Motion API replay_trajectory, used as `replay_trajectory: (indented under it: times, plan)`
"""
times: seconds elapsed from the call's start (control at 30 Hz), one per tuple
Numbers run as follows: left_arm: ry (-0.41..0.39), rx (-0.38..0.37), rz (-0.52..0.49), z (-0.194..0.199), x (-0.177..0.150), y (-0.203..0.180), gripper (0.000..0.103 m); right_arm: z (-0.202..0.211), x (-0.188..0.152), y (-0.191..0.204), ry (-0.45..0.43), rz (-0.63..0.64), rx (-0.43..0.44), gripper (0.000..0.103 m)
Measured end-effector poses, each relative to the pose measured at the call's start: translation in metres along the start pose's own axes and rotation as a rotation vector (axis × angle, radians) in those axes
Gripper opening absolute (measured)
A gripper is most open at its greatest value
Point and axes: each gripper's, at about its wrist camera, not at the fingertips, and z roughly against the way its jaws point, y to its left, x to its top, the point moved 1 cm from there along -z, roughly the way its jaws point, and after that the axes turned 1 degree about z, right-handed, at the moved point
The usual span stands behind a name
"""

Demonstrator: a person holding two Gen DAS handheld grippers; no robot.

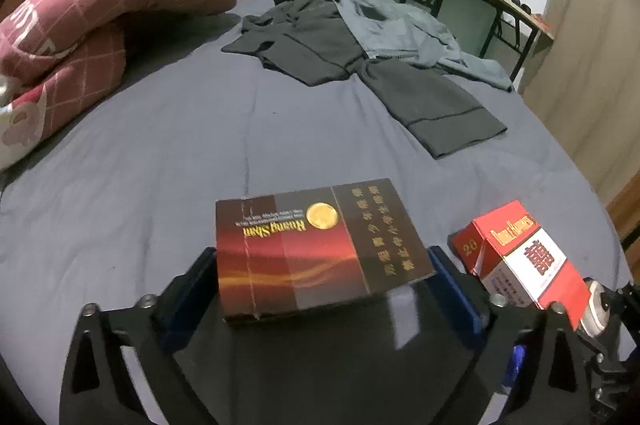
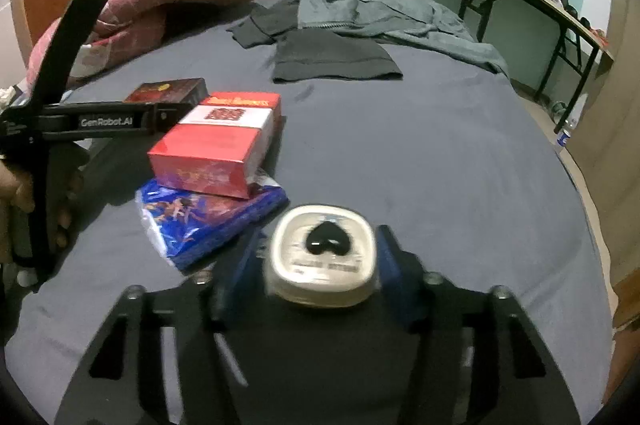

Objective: Organize objects
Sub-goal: 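Grasp the dark Huangshan pack with the left tool while the right tool grasps the Hello Kitty tin, then lift the held pack and tin and carry both over the yellow basin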

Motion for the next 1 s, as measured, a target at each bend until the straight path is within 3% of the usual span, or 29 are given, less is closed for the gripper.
replay_trajectory:
  times: [0.2,0.4,0.6,1.0]
  plan:
    - [0.012,-0.008,-0.012,0.008,-0.005,0.006,0.096,0.006,-0.001,-0.001,-0.014,-0.002,-0.004,0.056]
    - [-0.02,-0.036,-0.001,0.043,-0.017,0.014,0.096,0.02,-0.002,-0.005,-0.016,-0.029,-0.013,0.056]
    - [-0.06,-0.041,-0.014,0.108,-0.044,0.025,0.096,0.05,-0.016,0.004,-0.02,-0.069,0.0,0.056]
    - [-0.174,-0.027,-0.024,0.277,-0.129,0.039,0.096,0.124,-0.053,0.043,-0.09,-0.12,0.067,0.056]
